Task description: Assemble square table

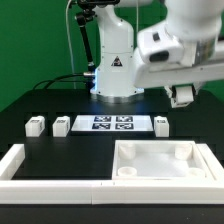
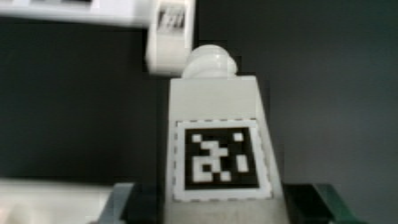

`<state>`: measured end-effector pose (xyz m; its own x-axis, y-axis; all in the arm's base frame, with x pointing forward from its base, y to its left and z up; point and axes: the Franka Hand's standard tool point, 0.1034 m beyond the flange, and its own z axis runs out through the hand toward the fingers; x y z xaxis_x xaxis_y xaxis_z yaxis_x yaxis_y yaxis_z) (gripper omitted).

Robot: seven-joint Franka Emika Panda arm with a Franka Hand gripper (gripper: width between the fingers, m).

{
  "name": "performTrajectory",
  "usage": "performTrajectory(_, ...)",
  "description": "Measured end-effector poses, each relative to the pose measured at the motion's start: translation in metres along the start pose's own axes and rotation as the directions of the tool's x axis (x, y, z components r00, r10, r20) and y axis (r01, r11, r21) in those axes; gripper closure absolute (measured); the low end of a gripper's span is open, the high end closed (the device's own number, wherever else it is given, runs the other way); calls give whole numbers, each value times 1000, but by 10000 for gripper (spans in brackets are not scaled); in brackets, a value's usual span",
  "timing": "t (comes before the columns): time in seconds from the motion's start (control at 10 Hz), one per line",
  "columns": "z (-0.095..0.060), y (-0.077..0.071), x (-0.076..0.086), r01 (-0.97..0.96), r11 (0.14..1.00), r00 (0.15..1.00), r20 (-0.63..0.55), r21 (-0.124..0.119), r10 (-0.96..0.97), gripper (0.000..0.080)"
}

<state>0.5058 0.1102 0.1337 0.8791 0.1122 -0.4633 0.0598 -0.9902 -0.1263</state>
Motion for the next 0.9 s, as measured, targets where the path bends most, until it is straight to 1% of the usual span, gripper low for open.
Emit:
performTrajectory(0.1,-19,3,9,24,1000,999,-46,-9,-24,509)
performTrajectory(0.2,-26,0,15,26,1000,994,-110,-13,-27,509)
performTrajectory(0.3,-26,2,19,23,1000,978,-205,-20,-27,509)
performTrajectory(0.5,-26,4,19,18,999,950,-312,-29,-27,509)
performTrajectory(0.6,-29,5,25,16,999,916,-401,-34,-29,509)
performTrajectory(0.7,-29,8,27,13,999,877,-479,-40,-30,509)
performTrajectory(0.8,-38,16,41,27,998,845,-533,-49,-49,509)
performTrajectory(0.9,-52,18,61,20,999,809,-587,-50,-45,509)
